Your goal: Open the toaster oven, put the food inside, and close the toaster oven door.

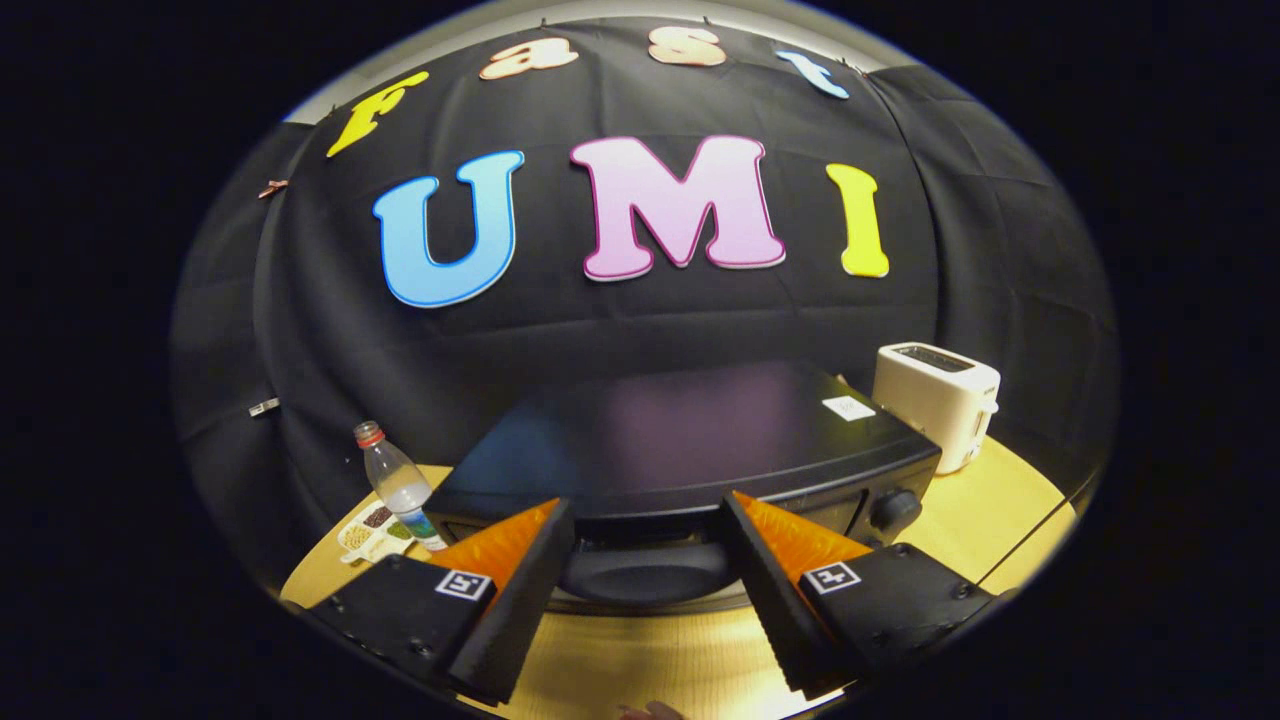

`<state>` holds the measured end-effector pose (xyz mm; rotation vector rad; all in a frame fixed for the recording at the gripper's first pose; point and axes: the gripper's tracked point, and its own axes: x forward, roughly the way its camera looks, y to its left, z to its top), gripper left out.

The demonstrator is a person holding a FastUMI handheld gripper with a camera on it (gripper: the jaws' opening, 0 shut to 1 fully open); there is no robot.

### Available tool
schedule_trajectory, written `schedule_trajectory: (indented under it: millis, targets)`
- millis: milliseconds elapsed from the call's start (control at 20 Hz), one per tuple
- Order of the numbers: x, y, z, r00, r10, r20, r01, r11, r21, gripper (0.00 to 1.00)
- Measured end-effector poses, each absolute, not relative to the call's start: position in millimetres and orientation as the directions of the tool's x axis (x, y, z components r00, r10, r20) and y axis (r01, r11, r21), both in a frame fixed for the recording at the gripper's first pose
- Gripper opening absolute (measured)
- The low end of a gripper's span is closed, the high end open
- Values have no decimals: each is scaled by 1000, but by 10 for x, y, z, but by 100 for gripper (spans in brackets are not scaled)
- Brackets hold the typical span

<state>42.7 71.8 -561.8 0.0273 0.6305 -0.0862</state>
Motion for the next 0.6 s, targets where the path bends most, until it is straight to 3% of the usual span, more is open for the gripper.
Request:
schedule_trajectory:
  millis: [300,600]
  targets:
    - [258,698,-5628,797,-88,-598,66,996,-59,98]
    - [-368,692,-5676,707,-78,-703,92,996,-18,98]
